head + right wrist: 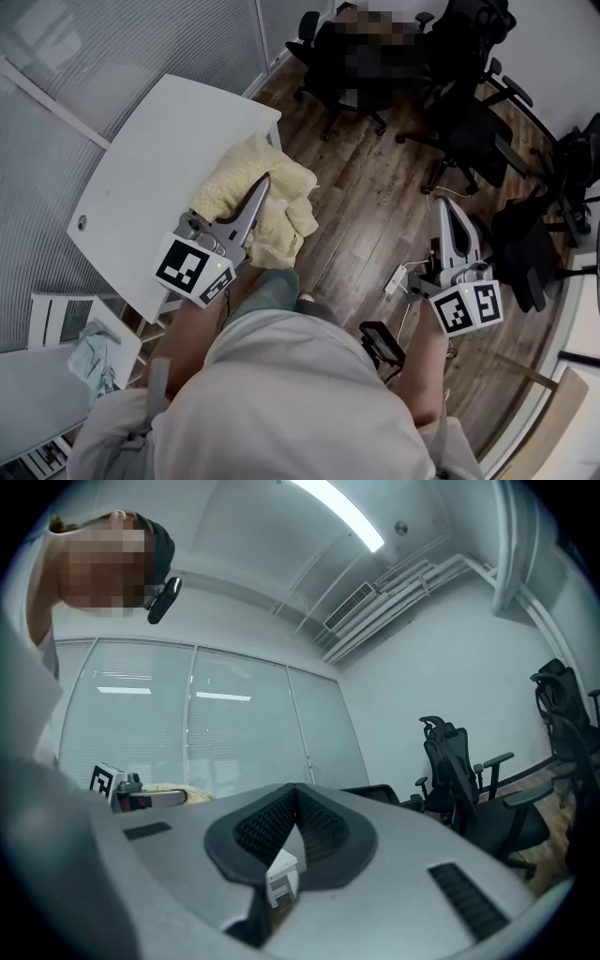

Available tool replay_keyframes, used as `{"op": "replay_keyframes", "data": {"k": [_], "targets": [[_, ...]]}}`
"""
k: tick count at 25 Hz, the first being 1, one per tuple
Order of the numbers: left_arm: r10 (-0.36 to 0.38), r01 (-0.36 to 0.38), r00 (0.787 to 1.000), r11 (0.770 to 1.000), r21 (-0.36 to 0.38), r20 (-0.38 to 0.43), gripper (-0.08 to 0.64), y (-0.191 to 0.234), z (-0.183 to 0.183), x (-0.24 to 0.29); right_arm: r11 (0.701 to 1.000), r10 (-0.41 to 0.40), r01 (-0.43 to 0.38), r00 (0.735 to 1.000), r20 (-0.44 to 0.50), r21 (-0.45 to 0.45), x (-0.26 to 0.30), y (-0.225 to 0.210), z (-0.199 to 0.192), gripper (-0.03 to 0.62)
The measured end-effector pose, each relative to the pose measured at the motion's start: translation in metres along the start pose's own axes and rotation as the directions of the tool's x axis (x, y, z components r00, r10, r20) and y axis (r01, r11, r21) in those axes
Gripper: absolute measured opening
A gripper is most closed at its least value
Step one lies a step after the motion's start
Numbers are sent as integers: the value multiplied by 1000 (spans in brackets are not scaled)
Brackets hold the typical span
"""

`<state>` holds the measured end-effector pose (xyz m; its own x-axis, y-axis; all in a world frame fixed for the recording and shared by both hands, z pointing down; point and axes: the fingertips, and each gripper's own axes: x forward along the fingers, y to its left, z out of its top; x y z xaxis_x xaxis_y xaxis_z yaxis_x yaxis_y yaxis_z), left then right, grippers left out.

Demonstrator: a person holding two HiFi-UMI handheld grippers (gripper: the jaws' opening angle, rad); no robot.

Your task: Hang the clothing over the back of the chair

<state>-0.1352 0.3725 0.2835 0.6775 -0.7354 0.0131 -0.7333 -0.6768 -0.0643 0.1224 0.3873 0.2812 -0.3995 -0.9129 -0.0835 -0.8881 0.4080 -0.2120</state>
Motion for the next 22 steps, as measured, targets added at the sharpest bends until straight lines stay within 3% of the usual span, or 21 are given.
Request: {"op": "replay_keyframes", "data": {"k": [10, 22], "targets": [[-5, 5, 1000, 1000, -22, -4, 21, 34, -9, 35, 1000, -13, 12, 1000, -23, -29, 41, -13, -4, 20], [-19, 20, 1000, 999, -39, 22, 20, 116, -4, 92, 998, -58, 58, 998, 8, -26, 123, -33, 7, 20]]}}
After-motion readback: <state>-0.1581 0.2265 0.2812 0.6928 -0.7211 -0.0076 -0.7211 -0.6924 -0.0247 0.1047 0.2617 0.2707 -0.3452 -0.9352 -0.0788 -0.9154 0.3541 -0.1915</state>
